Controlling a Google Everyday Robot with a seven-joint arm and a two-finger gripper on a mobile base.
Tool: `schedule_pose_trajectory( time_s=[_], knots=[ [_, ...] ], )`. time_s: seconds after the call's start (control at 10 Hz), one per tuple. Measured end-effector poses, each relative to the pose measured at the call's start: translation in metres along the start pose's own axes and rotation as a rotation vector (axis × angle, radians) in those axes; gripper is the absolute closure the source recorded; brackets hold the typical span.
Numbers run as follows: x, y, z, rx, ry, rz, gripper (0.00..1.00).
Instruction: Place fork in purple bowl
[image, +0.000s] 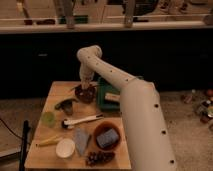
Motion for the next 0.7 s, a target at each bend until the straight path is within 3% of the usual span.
schedule_pose_trajectory(
  time_s=[0.2,0.7],
  knots=[
    [-0.003,0.002,-0.002,0.003,-0.009,0.002,0.22],
    [-0.008,0.008,-0.013,0.014,-0.013,-0.009,0.20]
  ],
)
